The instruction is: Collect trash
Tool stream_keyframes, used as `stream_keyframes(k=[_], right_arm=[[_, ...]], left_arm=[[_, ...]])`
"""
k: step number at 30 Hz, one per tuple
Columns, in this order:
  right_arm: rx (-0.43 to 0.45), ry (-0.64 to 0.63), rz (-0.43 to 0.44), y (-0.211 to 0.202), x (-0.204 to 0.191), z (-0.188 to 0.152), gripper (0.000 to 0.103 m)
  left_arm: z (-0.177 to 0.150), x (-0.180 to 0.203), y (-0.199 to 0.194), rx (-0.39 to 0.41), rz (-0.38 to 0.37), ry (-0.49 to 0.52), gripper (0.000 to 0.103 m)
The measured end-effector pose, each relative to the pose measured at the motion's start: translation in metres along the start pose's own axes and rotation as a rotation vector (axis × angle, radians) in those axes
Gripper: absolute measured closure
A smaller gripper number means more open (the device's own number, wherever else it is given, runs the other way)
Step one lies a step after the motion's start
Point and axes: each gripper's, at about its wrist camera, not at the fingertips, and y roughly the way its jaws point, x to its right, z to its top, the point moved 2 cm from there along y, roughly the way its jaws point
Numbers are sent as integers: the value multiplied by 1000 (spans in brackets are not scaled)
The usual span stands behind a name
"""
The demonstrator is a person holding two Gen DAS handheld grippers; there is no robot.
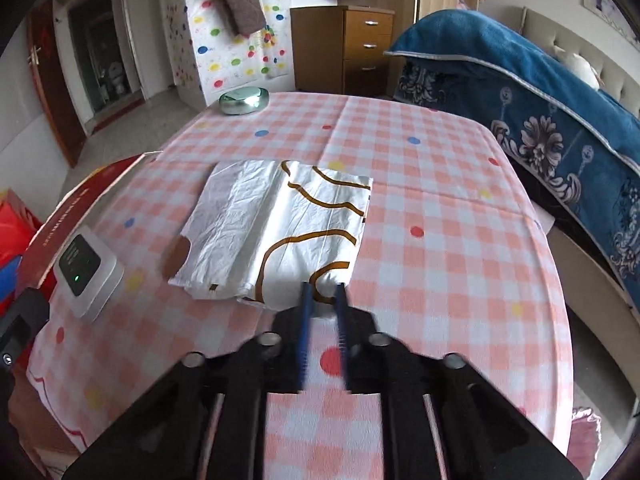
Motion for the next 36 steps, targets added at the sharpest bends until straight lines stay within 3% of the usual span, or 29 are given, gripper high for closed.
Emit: stream_keyframes(k=[19,25,31,36], right_arm=[[232,149,-136,-152,108,-54,101],[267,111,-43,-164,92,-54,101],[188,0,90,-121,38,-55,101],[159,-63,137,-114,19,-52,100]], left_arm=[[-20,87,-34,-10,-117,144,24],[-20,89,-39,1,-120,145,24],[-21,66,-37,-9,-76,100,24],[-21,45,-32,-15,-47,51,24]])
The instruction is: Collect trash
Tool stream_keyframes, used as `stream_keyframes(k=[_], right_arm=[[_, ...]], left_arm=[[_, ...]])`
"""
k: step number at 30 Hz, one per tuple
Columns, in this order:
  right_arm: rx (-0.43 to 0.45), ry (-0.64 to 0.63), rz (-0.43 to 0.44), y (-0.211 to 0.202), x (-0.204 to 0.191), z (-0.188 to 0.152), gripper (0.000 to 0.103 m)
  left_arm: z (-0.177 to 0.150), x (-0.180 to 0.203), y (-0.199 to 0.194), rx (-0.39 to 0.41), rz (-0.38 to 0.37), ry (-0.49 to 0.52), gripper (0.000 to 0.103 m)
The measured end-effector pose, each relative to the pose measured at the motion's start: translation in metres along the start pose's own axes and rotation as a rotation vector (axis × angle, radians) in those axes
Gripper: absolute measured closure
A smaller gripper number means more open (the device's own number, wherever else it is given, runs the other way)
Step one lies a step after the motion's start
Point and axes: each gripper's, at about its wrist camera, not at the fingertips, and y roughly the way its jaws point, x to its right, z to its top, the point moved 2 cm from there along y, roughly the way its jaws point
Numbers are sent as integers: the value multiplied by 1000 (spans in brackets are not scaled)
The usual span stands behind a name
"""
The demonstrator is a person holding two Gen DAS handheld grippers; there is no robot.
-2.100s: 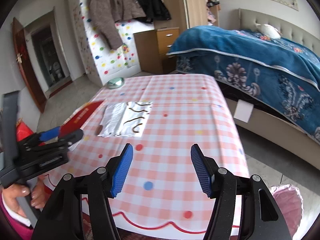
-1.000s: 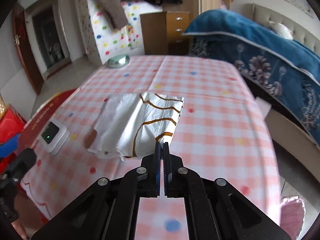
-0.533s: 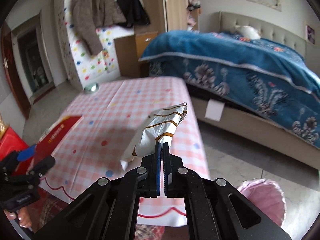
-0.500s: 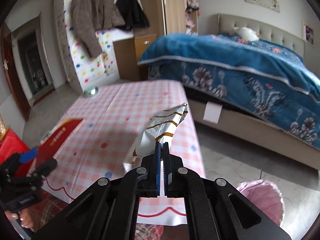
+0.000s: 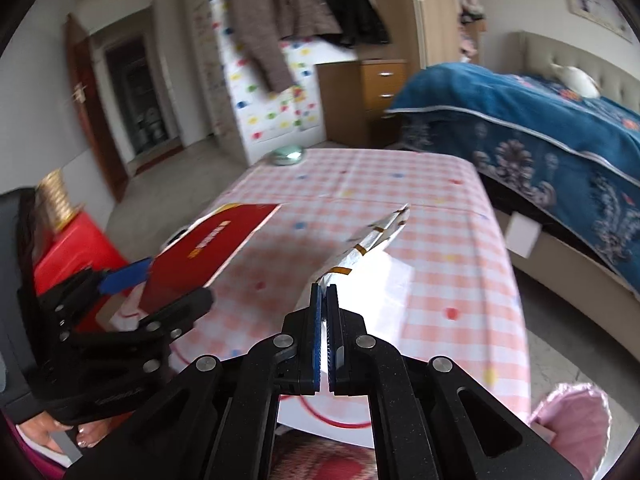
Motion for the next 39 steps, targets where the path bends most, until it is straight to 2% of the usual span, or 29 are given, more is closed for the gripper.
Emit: stream_keyframes(k=[2,3,4,10,13,19,21,26,32,35,38,39], right_arm=[[-9,8,18,-2,-1,-4,90],[-5,9,19,-3,-4,-6,72],[6,22,10,-7,-2,-8,62],[-27,94,-84,-6,15,-14,65],[-44,105,-81,-1,12,-18,65],[-78,34,-44,15,-10,-31,64],[-88,42,-77,26,-5,-33,64],[-139,87,-89,48,4,-38,64],[-117,41,-115,53,-4,-46,60],[-101,22,-111,58,-14,-50,72],[-88,48,-58,58,-9,-53,86],[-82,59,-53,58,-9,-46,101]], left_arm=[[2,-4,0,2,5,-10,24],[3,-6,0,5,10,-13,24],[3,-8,0,8,14,-15,24],[5,-12,0,9,28,-26,24],[6,-11,0,10,36,-21,24],[6,-12,1,7,49,-18,24],[5,-13,2,2,50,-17,24],[4,-13,5,-5,50,-14,24],[3,-16,7,-9,54,-18,24],[1,-18,5,-12,60,-19,24],[-1,-18,1,-12,63,-12,24],[-1,-17,-2,-9,61,-5,24]])
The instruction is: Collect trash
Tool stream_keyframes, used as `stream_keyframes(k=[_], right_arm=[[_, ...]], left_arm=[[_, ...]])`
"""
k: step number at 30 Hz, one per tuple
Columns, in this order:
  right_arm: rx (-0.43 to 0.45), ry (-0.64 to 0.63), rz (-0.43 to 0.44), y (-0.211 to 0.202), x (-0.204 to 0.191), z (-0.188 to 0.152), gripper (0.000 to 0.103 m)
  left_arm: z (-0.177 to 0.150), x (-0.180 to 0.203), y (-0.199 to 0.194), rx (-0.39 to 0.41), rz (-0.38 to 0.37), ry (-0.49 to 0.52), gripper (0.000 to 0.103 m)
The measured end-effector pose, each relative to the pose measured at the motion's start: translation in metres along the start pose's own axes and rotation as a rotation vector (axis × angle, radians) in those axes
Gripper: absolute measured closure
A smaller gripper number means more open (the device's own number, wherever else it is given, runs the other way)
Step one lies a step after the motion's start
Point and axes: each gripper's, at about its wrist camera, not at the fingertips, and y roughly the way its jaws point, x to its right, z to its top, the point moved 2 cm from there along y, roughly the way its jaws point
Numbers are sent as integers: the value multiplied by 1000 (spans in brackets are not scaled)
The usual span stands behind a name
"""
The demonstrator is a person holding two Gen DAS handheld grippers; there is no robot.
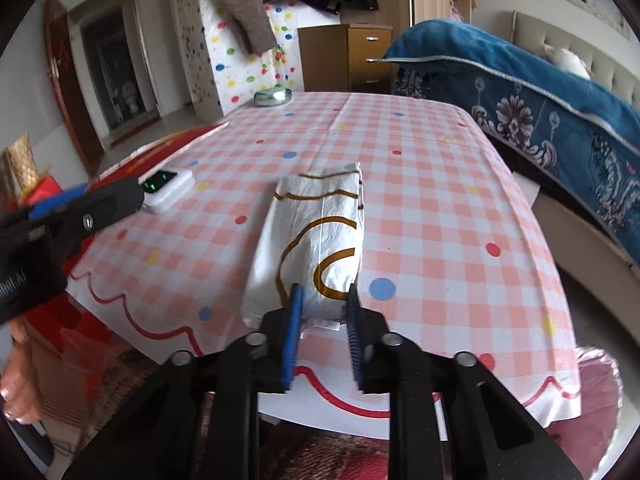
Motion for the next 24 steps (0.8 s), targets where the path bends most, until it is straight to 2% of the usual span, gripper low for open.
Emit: stream_keyframes(k=[4,11,19,24], right_arm=[[100,33,-9,-40,18,10,101],[161,85,-79,-91,61,11,101],[184,192,-218,-176,100,-24,101],[183,297,-355,-220,140,-61,101]], left_arm=[[-3,17,-12,24,-41,34,24],[-5,82,-31,69,-202,122,24],[-21,190,-43,87,-416,283,24],[-39,253,-51,88,-521,391,24]])
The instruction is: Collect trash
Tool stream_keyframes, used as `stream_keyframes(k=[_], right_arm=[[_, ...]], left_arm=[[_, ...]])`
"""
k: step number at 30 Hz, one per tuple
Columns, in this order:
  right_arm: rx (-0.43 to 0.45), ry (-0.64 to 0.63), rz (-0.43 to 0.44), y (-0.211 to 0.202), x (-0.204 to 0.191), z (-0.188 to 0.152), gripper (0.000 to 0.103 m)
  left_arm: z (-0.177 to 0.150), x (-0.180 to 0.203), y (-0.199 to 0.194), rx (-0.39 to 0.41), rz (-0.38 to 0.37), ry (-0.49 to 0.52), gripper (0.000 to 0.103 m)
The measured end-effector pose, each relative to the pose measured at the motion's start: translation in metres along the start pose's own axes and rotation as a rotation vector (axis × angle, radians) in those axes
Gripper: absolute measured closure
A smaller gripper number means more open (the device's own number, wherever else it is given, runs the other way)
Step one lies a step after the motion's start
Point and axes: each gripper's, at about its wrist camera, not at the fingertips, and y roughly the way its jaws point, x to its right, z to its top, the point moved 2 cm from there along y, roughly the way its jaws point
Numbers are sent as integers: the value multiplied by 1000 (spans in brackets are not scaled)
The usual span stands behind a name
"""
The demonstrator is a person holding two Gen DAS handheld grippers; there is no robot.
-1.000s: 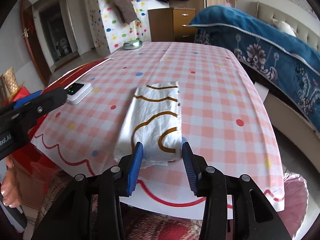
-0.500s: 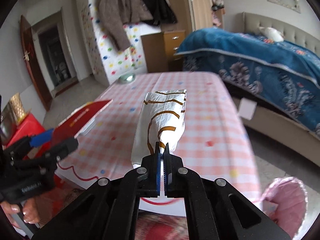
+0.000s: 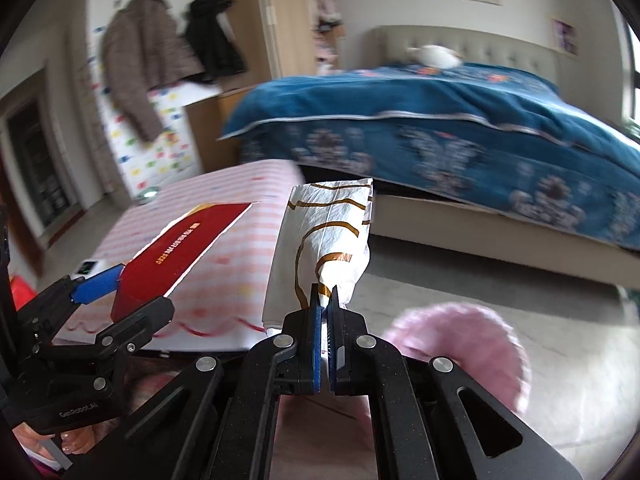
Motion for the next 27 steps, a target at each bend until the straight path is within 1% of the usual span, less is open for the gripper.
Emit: stream_keyframes(k=[2,8,11,15,16,18,20,21,24,27], right_arm=[[-3,46,-49,-7,24,-7,101],[-24,137,-112,-12,75,-25,101],[-47,174,-129,-11,96,-32,101],[-76,214,-138,-2,122,-39,99],[-83,227,-140,0,129,-40,97],[-99,241,-147,13,141,-41,96],[-118,278,-162,20,154,-45,88],[-121,284,-164,21,151,-45,79],[-126,303,-173,20,153,-48,66],[-121,301,-174,17,154,-47,65]], left_arm=[[0,24,11,-6,-43,41,24],[1,71,43,-34,-122,125,24],[1,86,56,-49,-142,145,24],[5,95,75,-68,-168,152,23],[6,96,81,-76,-177,154,22],[7,95,87,-80,-173,144,11],[8,90,89,-84,-180,121,11],[8,85,89,-87,-176,107,10],[10,71,87,-86,-140,83,10],[10,54,78,-87,-102,46,10]])
